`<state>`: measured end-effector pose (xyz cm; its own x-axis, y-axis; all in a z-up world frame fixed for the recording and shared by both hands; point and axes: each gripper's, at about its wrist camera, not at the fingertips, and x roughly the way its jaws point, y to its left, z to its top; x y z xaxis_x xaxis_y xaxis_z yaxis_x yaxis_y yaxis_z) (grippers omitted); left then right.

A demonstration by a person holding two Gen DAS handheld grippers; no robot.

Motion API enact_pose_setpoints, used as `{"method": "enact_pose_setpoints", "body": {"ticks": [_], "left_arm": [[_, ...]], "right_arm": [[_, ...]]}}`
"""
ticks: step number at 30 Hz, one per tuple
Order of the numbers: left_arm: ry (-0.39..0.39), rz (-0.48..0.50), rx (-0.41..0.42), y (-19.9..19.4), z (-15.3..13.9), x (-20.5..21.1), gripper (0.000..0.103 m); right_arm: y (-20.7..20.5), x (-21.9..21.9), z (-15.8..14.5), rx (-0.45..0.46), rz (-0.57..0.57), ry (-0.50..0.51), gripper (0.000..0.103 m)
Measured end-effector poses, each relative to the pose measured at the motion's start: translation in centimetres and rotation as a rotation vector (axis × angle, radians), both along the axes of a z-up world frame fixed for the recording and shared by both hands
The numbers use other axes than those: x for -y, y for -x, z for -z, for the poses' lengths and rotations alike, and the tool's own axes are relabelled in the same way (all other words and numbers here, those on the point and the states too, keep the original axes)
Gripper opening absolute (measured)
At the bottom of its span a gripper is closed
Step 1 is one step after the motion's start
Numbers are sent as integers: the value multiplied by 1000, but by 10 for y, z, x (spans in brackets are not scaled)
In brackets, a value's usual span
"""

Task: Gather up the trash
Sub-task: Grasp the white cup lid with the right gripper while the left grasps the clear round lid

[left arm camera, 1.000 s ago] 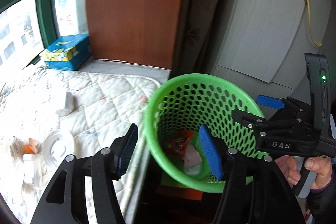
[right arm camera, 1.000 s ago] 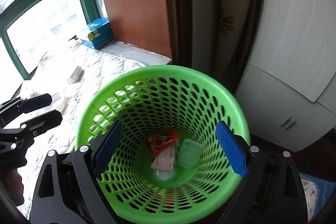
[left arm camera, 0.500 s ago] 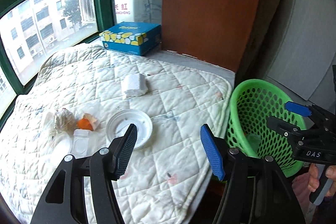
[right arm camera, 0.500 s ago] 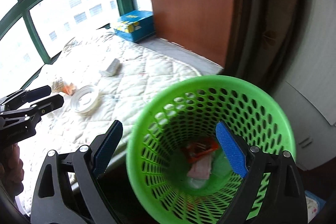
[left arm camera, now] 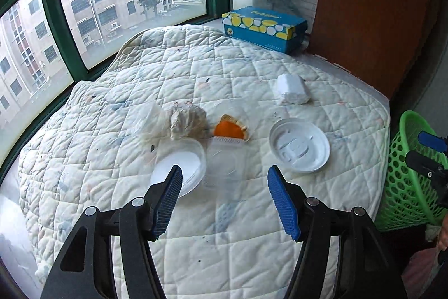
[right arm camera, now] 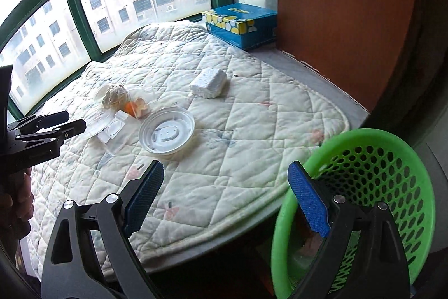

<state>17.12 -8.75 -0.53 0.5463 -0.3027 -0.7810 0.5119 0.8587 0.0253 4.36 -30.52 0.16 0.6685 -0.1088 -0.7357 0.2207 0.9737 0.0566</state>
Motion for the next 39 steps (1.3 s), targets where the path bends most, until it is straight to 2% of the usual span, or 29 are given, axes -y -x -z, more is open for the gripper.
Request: {"method": "enact_pose_setpoints", "body": {"ticks": [6, 17, 23, 31, 39], "left_arm": [[-46, 28, -37, -13, 24, -20, 60], [-94, 97, -63, -35, 48, -15, 37], [-83, 134, -81, -43, 54, -15, 22], [-43, 166, -100, -46, 56, -18, 7], [6, 168, -113, -49, 51, -25, 6]], "right_arm": [[-26, -21, 10, -23, -60, -6, 89], [-65, -23, 40, -95, -85, -70, 89], [-87, -26, 56, -138, -116, -86, 89], [-117, -47, 79, -185, -167, -28, 98], [-139, -54, 97, -235, -172, 16, 98]]}}
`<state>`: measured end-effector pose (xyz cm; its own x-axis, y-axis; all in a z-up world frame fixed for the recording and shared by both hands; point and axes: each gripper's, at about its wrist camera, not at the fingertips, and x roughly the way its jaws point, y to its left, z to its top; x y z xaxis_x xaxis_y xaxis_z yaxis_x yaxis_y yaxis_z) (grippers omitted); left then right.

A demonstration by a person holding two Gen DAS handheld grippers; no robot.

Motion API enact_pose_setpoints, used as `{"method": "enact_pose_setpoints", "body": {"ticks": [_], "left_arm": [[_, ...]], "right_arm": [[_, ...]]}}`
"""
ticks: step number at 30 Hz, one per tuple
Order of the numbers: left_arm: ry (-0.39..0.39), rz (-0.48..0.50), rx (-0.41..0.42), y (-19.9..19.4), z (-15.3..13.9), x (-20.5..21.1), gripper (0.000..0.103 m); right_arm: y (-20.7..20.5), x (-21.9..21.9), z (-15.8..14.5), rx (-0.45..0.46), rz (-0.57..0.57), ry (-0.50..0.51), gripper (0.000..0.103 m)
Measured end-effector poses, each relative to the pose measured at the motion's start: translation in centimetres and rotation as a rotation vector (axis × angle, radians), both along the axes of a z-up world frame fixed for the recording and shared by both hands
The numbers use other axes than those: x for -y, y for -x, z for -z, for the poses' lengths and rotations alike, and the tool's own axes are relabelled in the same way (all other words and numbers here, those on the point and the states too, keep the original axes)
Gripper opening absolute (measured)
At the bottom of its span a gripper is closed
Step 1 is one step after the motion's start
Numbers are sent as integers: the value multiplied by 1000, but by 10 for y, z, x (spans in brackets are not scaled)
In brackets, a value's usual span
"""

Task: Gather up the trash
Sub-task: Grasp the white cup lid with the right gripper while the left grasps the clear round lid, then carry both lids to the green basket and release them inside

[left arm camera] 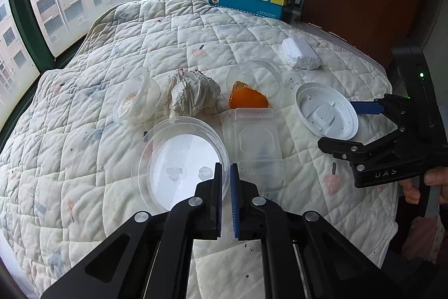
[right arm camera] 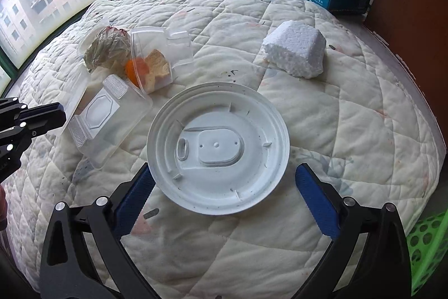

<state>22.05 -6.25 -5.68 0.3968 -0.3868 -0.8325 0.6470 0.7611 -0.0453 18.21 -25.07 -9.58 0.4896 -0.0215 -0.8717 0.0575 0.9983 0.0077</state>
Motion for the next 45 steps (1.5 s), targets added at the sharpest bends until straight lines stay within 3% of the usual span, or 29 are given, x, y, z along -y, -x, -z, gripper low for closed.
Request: {"method": "enact_pose_setpoints", "body": {"ticks": [3, 6, 15, 26, 36, 45], "left_arm": [[13, -4, -4, 0, -3, -3, 5], [17, -2, 0, 2, -6, -3, 3], [23, -8, 24, 17, -24, -1, 3], [103, 16, 59, 52, -65, 7, 3], [165, 87, 100, 91, -95, 38, 3], [223, 194, 103, 122, -111, 90, 3]], "right_arm": [[-3, 0, -1, 16, 4, 1, 98], [-3, -1, -3, 27, 1, -5, 89], [17, 3, -20, 61, 20, -15, 89], [65, 14, -56, 135, 40, -24, 88], [117, 39, -90, 216, 91, -22, 88], [178, 84, -114, 271, 210, 4, 88]]}}
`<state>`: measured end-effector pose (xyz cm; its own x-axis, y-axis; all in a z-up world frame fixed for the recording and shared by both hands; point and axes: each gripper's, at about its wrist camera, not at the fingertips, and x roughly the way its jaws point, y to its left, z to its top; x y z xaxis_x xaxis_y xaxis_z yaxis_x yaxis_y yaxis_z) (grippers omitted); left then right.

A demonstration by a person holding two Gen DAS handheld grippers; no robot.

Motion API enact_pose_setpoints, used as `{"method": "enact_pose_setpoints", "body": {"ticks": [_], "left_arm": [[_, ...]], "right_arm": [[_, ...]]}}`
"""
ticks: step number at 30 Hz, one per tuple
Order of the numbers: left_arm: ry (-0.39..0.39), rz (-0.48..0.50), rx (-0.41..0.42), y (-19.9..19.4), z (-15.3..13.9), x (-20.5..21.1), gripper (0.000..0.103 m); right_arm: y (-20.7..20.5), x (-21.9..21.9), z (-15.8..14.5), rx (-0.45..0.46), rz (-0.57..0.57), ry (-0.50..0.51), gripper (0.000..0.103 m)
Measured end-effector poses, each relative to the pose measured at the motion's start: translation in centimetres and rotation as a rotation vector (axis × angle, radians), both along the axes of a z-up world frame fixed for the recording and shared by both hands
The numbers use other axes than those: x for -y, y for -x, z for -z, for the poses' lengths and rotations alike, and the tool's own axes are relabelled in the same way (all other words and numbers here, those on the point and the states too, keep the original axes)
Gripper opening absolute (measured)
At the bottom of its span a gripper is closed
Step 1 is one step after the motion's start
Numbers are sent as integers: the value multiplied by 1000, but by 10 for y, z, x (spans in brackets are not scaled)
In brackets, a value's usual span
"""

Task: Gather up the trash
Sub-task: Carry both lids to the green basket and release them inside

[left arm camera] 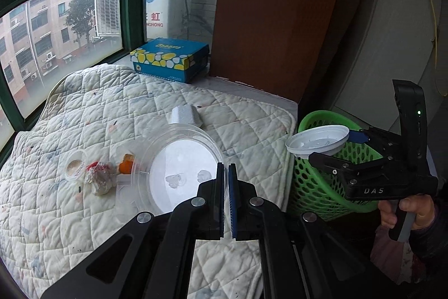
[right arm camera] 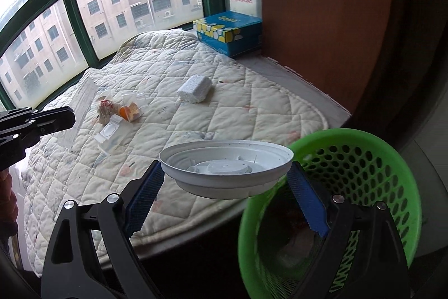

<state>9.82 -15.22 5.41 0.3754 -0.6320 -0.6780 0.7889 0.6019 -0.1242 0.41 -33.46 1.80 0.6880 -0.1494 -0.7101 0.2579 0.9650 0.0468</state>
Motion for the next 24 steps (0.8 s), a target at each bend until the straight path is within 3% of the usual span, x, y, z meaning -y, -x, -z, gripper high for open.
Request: {"method": "enact_pose_setpoints", "body": {"ticks": [13, 24], "left_arm": [[47, 188, -13, 44, -12, 86, 3], [34, 307, -39, 71, -5, 143, 3]], "right_arm": [[75, 74, 4, -34, 209, 17, 88], [103, 108, 13, -43, 296, -4, 88]]}}
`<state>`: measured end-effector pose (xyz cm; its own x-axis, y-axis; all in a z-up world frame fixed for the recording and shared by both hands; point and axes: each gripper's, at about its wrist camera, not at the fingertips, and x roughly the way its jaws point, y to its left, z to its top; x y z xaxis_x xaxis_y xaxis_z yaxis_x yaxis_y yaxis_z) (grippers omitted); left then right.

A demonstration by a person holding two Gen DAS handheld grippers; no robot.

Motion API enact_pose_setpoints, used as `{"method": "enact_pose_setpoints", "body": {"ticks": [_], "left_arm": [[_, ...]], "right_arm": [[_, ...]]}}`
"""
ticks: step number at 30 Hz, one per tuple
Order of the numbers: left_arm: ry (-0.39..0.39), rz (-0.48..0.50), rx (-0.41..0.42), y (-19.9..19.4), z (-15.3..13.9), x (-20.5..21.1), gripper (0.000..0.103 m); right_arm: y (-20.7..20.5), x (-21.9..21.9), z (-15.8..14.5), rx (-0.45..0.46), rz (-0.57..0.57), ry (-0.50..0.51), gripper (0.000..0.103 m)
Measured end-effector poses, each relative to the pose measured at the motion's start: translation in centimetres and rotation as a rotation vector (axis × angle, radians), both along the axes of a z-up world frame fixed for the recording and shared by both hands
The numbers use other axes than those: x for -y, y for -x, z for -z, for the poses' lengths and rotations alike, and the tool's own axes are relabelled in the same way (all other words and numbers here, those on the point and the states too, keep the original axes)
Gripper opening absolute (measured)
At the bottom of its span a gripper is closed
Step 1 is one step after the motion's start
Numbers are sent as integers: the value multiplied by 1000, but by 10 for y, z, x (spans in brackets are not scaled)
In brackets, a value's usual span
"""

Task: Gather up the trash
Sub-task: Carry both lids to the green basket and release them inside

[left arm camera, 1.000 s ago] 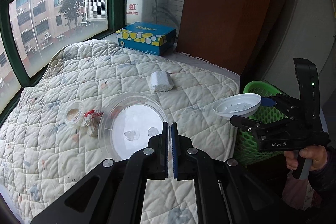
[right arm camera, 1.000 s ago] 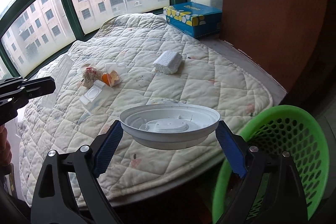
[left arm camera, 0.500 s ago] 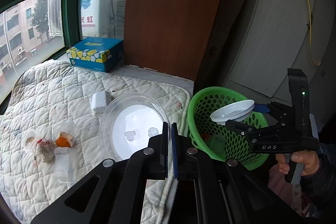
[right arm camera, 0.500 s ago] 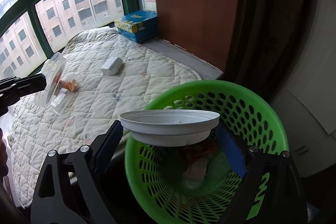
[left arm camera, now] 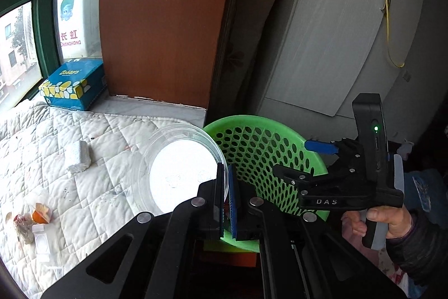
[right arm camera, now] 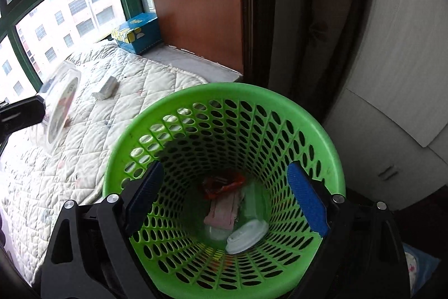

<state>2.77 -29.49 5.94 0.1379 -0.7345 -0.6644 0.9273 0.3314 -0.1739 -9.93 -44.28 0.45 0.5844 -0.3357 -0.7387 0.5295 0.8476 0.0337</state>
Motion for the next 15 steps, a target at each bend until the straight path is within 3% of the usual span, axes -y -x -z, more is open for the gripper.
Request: {"method": "enact_pose_setpoints", "body": {"ticks": [15], "left_arm": [[-67, 93, -93, 15, 38, 56, 4]], "right_arm": [[40, 26, -13, 40, 90, 14, 90]]}}
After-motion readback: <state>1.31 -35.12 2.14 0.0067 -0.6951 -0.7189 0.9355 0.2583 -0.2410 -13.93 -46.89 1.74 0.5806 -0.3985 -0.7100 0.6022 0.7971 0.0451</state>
